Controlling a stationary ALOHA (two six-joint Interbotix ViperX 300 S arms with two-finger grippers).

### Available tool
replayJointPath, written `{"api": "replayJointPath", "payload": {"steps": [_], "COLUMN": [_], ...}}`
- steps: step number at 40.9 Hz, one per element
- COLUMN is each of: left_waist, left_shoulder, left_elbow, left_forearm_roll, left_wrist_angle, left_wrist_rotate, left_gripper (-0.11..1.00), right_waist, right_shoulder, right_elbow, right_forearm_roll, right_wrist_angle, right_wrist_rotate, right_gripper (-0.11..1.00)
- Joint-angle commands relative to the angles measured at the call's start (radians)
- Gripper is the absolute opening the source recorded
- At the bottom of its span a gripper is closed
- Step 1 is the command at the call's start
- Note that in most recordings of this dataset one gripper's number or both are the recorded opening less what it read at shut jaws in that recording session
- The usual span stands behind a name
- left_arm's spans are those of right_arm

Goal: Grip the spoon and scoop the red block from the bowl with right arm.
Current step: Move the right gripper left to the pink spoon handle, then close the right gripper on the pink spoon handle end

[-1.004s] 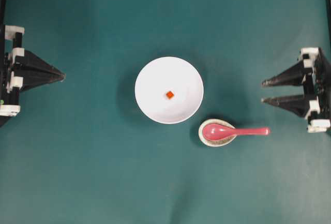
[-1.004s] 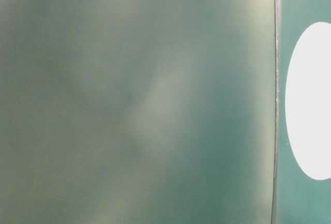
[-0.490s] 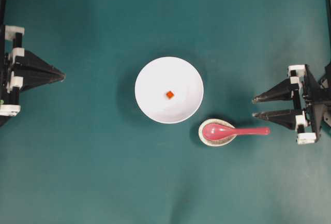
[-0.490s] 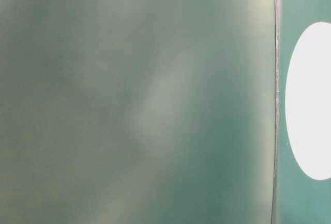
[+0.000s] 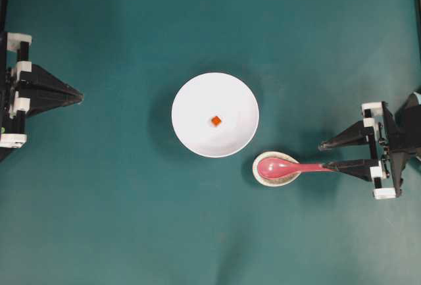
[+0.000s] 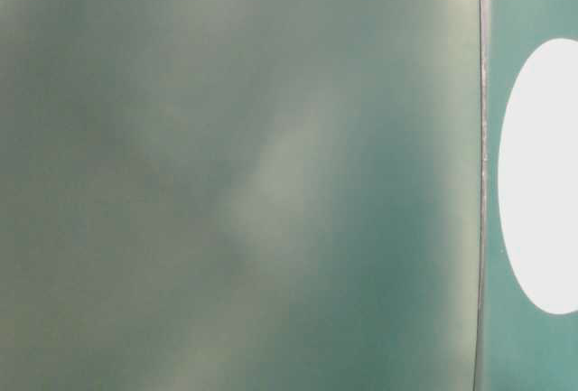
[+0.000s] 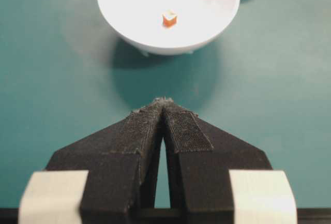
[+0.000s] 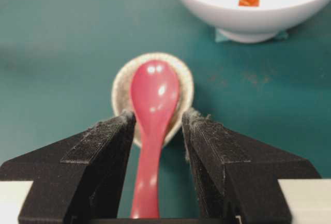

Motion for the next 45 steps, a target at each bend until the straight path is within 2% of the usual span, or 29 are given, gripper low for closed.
{"api": "replayJointPath", "payload": {"steps": [1,10,22,45], "left_waist": [0.002,0.002,0.002,0.002], "left_shoulder": [0.008,0.009,0.009,0.014], "left_elbow": [-0.025,-0.025,-0.023,-0.023], "left_forearm_roll": [0.003,0.003,0.003,0.003], "left_wrist_angle": [-0.011,-0.012,-0.012,-0.012], "left_wrist_rotate": [-0.002,0.0,0.0,0.0], "left_gripper": [0.0,0.0,0.0,0.0], "right_waist": [0.017,0.037,0.086,0.126], "right_shoulder": [0.011,0.049,0.112,0.179], "right_elbow": [-0.012,-0.018,-0.032,-0.028], "right_forearm_roll": [0.011,0.029,0.08,0.094], "right_wrist_angle": [-0.014,-0.012,-0.015,-0.017], "right_wrist_rotate": [0.002,0.0,0.002,0.0], "right_gripper": [0.49,0.49,0.49,0.49]}}
